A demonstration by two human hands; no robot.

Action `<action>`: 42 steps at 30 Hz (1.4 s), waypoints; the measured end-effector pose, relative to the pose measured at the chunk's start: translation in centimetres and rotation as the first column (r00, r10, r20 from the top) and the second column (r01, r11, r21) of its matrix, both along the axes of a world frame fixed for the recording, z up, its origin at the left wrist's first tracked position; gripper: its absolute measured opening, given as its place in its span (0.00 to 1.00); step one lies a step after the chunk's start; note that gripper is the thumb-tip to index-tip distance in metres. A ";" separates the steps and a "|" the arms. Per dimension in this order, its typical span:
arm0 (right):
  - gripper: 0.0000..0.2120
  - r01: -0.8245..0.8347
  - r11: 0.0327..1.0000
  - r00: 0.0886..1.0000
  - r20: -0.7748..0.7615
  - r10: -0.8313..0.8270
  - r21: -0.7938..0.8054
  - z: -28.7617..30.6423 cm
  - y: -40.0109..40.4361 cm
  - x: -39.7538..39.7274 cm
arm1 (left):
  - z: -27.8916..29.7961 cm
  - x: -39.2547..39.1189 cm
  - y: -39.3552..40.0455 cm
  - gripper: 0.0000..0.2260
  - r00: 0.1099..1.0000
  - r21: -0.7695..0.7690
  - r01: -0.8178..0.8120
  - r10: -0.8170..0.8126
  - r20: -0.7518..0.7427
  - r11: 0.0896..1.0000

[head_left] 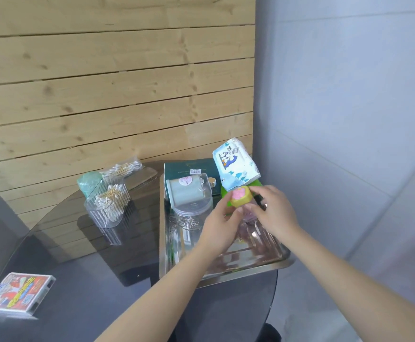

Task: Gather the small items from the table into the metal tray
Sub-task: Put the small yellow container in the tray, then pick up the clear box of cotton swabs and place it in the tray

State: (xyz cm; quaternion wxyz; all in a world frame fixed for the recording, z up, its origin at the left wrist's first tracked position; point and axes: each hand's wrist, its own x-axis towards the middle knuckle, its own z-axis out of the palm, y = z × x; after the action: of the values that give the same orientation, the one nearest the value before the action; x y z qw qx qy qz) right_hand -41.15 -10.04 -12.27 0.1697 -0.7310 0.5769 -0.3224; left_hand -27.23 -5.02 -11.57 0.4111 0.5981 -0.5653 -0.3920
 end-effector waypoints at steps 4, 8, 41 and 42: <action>0.17 -0.091 0.974 0.982 -0.182 0.052 -0.209 -0.7 0.3 1.0 | 0.3 0.7 -0.1 0.10 1.000 0.089 -0.018 0.017 0.013 0.996; 0.15 -0.112 0.976 0.984 -0.155 0.083 -0.189 -1.4 0.0 2.0 | 0.3 1.0 0.4 0.13 0.997 0.146 -0.006 0.018 -0.080 0.989; 0.07 -0.388 0.921 0.856 0.387 0.342 0.044 5.4 5.3 16.4 | 4.5 16.6 6.0 0.11 0.916 -0.013 -0.399 0.399 -0.045 0.917; 0.07 -0.399 0.915 0.856 0.382 0.347 0.062 5.1 5.3 17.5 | 4.3 17.7 5.9 0.11 0.900 -0.010 -0.436 0.436 -0.032 0.900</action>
State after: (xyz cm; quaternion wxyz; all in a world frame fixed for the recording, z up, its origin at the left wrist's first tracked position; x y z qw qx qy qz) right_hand -23.63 -4.74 -7.15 0.3834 -0.7431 0.4035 -0.3716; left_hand -9.48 0.86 -7.27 0.5017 0.7000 -0.4146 -0.2939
